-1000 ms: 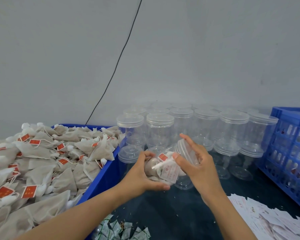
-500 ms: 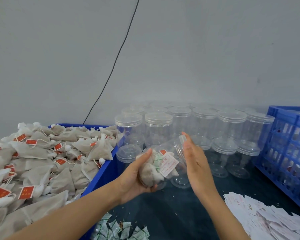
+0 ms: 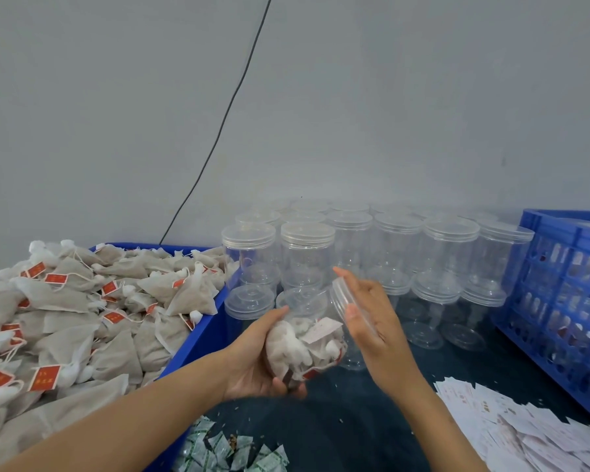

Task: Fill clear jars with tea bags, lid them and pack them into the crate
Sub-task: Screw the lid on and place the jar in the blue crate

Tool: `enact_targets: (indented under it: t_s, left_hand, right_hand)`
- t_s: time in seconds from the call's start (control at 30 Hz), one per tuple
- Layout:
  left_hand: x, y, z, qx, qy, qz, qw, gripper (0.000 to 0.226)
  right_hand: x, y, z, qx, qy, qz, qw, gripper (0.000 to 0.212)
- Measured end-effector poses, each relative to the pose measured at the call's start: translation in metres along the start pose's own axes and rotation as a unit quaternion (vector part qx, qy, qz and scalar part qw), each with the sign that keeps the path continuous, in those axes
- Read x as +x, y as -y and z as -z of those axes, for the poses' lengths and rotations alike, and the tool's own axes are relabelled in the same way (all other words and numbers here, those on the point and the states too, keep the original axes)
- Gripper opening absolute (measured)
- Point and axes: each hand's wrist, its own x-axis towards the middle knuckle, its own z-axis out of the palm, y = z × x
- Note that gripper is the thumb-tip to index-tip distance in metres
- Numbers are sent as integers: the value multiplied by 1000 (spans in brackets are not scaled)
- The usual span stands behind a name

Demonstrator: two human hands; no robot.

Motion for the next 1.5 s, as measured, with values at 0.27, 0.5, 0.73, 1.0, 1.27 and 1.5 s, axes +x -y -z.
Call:
enact_targets:
  t_s: [0.27, 0.5, 0.73, 1.0, 1.27, 1.5]
  left_hand:
    - [2, 2, -4, 68, -126, -167, 976, 61]
    - [0, 1, -2, 18, -50, -106, 993, 71]
    - [5, 4, -2, 126, -131, -224, 957, 63]
    - [2, 3, -2, 101, -83, -218, 967, 63]
    - [2, 4, -3, 91, -99, -219, 966, 61]
    - [7, 4, -3, 123, -144, -239, 952, 68]
  right_hand:
    - [7, 11, -1, 14, 43, -137, 990, 77]
    - [0, 15, 16, 92, 95, -71, 989, 58]
    - [10, 11, 1, 57, 24, -186, 981, 104]
    - [2, 16, 10, 62, 64, -53, 995, 43]
    - [18, 22, 1, 35, 78, -103, 991, 120]
    - [6, 14, 10, 12, 79, -178, 981, 76]
